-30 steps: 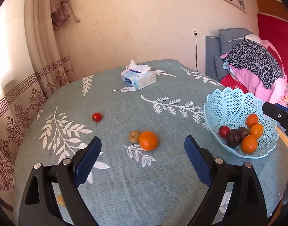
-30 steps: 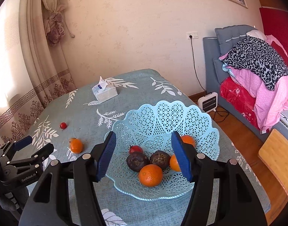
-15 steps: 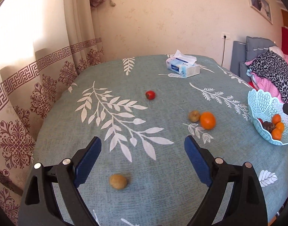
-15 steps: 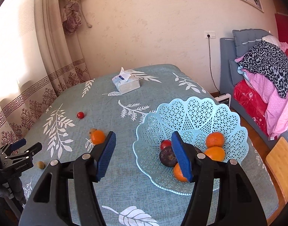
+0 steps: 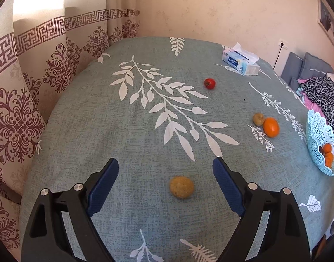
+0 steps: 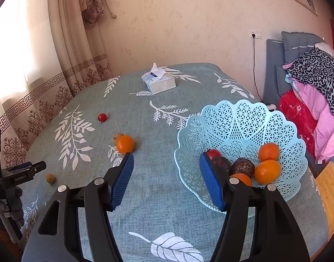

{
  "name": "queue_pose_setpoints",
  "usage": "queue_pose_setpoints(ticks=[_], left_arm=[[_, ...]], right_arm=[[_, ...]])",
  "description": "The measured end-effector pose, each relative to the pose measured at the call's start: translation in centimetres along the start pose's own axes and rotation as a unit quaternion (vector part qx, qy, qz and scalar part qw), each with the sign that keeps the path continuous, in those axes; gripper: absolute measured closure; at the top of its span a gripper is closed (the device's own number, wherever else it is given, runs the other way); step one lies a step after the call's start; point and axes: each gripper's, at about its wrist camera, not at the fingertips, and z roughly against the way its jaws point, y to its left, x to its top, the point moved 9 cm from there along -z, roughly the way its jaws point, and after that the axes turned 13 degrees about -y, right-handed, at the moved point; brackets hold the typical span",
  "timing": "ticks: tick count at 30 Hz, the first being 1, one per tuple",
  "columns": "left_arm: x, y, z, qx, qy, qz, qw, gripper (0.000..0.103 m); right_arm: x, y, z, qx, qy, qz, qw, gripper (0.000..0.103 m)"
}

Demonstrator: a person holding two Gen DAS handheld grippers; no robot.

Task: Organize fruits
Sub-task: 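Grasp the small tan round fruit with the left tool, then grasp the orange with the right tool while the left tool holds the tan fruit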

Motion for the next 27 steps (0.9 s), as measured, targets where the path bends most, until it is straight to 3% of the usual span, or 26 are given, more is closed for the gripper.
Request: queue_pose_setpoints(ticks=[7, 14, 21, 27], left_arm=[[-3.0, -1.6, -1.4, -0.007, 0.038, -0.021, 0.9990, 0.041], [-3.4, -1.4, -1.9, -0.006, 0.040, -0.017, 0.9990, 0.075], [-1.7, -1.2, -0.3, 0.000, 0.014, -0.017, 0.9998, 0.076], [0.4, -0.7, 1.8, 0.005, -0.020, -0.012, 0.9997, 0.076]], right_arm=[[-0.6, 0.0, -0.1, 0.003, 0.007, 0.001, 1.000, 0.039], [-0.7, 0.7, -0.5, 0.009, 0.011, 0.007, 1.000, 0.039], [0.9, 3.4, -1.8, 0.034, 0.003, 0.026, 0.999, 0.039], [0.9, 7.3, -5.4, 0.082, 0.042, 0.030, 0.995, 0.039]])
